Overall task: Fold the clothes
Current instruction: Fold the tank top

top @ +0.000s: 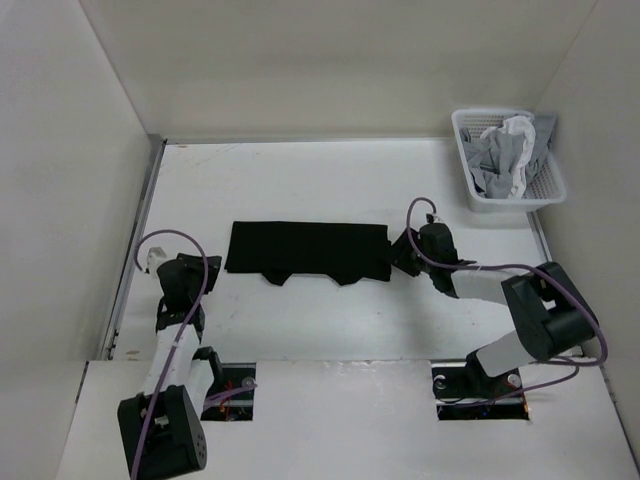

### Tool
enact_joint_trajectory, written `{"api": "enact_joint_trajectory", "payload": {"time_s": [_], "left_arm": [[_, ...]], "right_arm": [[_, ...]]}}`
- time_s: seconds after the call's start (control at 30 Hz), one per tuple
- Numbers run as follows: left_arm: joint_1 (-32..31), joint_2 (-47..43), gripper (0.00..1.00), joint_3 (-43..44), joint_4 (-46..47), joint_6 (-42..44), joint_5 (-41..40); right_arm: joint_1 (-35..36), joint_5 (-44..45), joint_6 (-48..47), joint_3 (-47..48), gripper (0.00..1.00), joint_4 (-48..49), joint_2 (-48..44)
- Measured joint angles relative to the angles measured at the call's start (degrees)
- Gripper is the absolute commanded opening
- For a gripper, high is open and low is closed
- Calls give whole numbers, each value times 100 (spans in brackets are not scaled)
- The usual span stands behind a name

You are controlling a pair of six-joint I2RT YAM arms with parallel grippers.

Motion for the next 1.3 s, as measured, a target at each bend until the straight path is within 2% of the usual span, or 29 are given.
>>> {"api": "enact_joint_trajectory", "payload": {"time_s": [0.2, 0.23, 0.33, 0.5, 0.63, 0.83, 0.93, 1.03, 1.17, 1.3], "left_arm": [[-660, -184, 25, 118, -59, 140, -306], [-835, -181, 24, 160, -57, 157, -380], [-1423, -157, 24, 299, 17, 203, -564], [-2553, 24, 24, 590, 306, 308, -979], [-3178, 199, 24, 719, 542, 356, -1244], [-3775, 450, 24, 776, 734, 332, -1504], [-3989, 492, 24, 796, 765, 319, -1576], [-4076, 479, 24, 800, 785, 293, -1604], [-4065, 282, 25, 800, 780, 238, -1604], [-3908, -98, 25, 800, 754, 199, -1565]], "right_arm": [[-293, -501, 275, 229, 36, 682, 721], [-319, -575, 350, 267, 26, 793, 844], [-415, -776, 584, 280, 11, 1158, 1161], [-686, -1062, 914, -7, 1, 1622, 1198], [-1091, -1143, 984, -463, 0, 1497, 361], [-1419, -911, 592, -586, 1, 407, -1845], [-1150, -470, 179, -179, 2, -518, -2433], [-404, 116, -308, 647, 2, -1335, -2323], [791, 772, -787, 2004, 2, -2035, -1493], [1681, 1163, -1012, 3449, 2, -2564, -164]]}}
